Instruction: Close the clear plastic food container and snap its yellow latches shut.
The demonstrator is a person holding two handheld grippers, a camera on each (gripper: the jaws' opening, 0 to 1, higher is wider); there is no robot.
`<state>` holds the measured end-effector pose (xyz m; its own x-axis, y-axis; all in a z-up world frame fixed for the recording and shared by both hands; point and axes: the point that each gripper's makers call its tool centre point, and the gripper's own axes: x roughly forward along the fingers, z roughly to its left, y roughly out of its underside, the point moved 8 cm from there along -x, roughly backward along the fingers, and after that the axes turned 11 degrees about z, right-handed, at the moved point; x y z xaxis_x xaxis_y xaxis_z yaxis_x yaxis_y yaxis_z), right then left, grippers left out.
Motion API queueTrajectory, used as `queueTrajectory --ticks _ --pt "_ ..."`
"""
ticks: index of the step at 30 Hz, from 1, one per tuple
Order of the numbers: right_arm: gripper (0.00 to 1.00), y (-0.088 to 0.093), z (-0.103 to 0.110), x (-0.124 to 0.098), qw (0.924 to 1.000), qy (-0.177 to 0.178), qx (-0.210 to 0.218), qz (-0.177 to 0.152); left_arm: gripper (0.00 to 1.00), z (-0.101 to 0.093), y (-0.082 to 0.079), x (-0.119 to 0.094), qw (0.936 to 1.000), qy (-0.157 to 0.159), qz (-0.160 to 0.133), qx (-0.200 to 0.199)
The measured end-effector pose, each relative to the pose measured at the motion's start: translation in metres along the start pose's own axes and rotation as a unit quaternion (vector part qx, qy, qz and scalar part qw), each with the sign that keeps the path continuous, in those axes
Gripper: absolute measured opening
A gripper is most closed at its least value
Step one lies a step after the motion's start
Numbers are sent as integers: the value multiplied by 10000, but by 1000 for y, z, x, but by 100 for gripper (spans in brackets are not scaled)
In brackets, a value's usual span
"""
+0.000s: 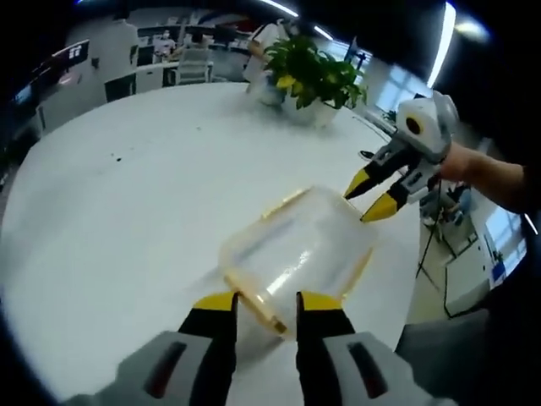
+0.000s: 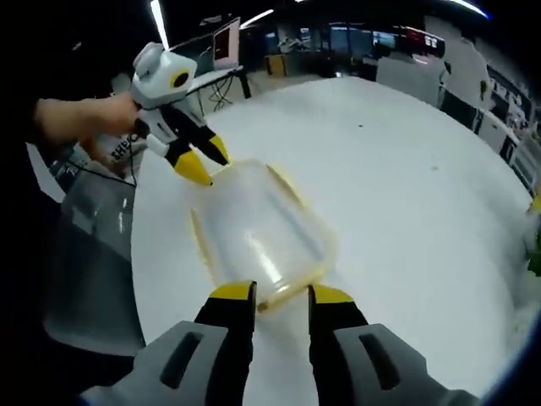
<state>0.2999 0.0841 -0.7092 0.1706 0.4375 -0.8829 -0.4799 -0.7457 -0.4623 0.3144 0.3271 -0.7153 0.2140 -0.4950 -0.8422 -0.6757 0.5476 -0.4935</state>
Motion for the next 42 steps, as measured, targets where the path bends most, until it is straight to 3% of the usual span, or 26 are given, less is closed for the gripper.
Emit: queueTrajectory --ticks 5,8,9,17,22,24,30,33,42 --pt "21 -3 3 -1 9986 174 -499 69 21 -2 -1 -1 9998 -138 9 136" --pt "10 -6 13 2 9961 -70 -869 101 21 -3 -2 -1 9996 -209 17 201" --pt "10 -7 12 1 9970 143 -752 104 21 -2 -2 -1 9995 -219 24 205" --pt "13 -10 4 1 9979 57 -636 58 21 -4 -4 -2 9981 -347 99 497" --pt "13 -15 2 1 9988 -76 -441 -181 20 -5 -7 -4 9934 -457 13 1053" --pt "14 -16 2 2 9987 -87 -466 -206 20 -9 -10 -5 9928 -366 -77 1136" --pt "15 -28 10 9 9953 -123 -942 -191 17 -20 -21 -1 9785 -401 -15 2022" --pt "18 -34 13 11 9936 -146 -1098 -228 16 -25 -27 1 9771 -306 -28 2107" --pt "23 -50 17 21 9904 -268 -1335 -233 19 -36 -36 8 9633 -47 42 2683"
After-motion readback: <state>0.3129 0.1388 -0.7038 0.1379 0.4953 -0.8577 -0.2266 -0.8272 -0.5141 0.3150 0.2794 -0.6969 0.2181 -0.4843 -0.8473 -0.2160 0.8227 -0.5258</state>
